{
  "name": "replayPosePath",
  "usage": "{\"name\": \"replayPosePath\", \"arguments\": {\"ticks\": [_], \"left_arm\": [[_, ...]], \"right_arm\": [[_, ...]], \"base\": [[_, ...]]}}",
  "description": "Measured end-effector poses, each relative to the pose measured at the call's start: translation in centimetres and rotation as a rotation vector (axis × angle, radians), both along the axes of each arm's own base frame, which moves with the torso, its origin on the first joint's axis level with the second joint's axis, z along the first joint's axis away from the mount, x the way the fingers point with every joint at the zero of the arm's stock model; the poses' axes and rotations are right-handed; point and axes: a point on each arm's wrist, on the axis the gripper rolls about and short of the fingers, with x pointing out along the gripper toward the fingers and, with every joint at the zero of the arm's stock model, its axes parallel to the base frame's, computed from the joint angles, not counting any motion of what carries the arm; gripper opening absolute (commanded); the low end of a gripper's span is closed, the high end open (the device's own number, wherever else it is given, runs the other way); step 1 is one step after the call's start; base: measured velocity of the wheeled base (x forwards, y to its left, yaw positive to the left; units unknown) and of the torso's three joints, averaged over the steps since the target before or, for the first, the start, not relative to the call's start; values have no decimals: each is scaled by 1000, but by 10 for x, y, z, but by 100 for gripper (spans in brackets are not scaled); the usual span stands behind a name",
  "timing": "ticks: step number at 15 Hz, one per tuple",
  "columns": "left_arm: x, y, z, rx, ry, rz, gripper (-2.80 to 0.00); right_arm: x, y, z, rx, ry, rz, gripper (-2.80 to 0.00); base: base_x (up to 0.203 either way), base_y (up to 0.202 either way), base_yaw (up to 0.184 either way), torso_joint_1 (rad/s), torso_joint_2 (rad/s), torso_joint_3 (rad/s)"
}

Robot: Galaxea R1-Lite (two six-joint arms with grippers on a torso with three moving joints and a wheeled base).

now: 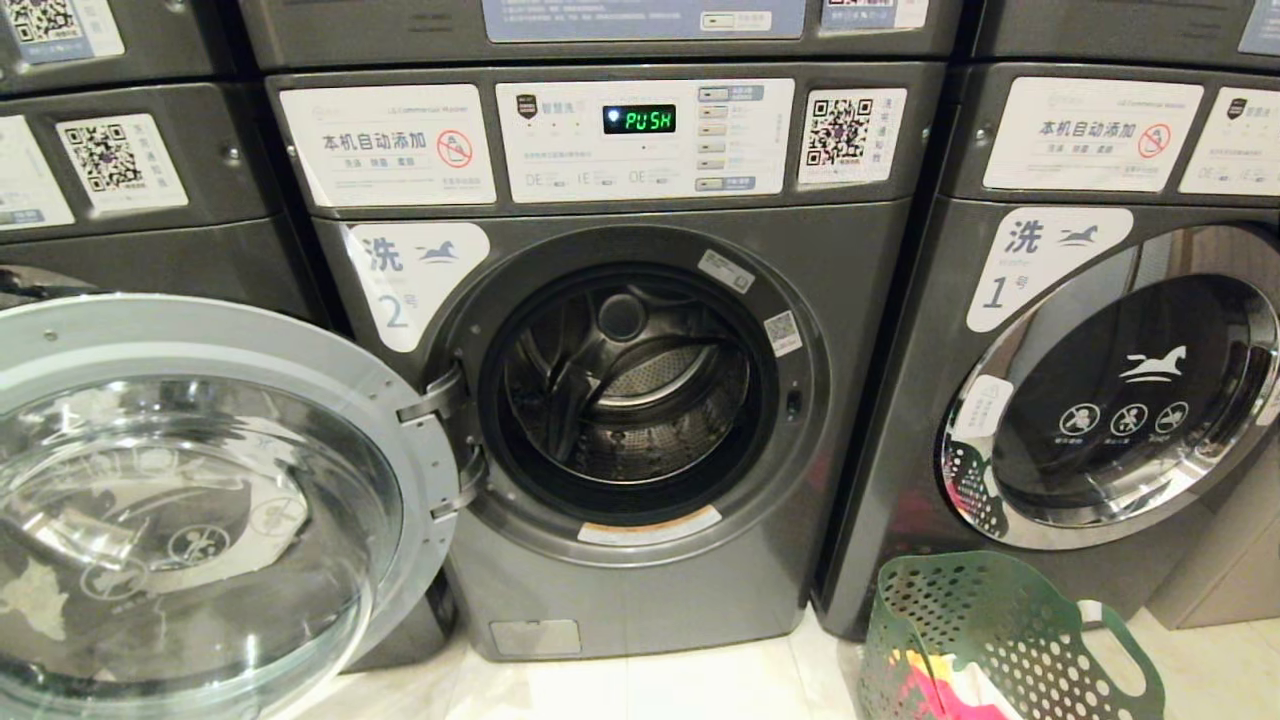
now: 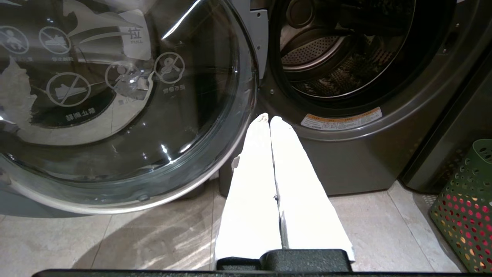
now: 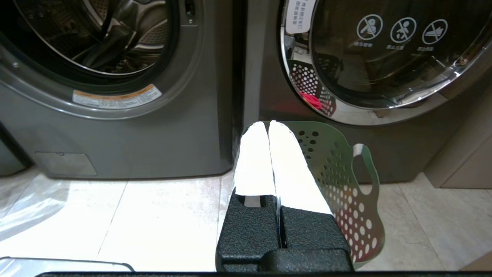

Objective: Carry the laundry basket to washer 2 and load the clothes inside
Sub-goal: Place the clothes into the washing machine

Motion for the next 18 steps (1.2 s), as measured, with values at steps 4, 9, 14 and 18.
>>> {"name": "replayPosePath", "arguments": {"ticks": [4,9,14,18], "left_arm": [[0,0,0,0,0,0,-280],[0,0,0,0,0,0,-280],[0,0,0,1,0,0,-280],[0,0,0,1,0,0,-280]], "right_arm": [[0,0,0,2,0,0,-280],[0,0,0,3,0,-2,-280],[0,0,0,2,0,-13,-280],[0,0,0,3,0,-14,-280]], "base": [[0,0,0,0,0,0],[0,0,0,0,0,0],[0,0,0,2,4,-124],[0,0,0,4,2,-193]]}}
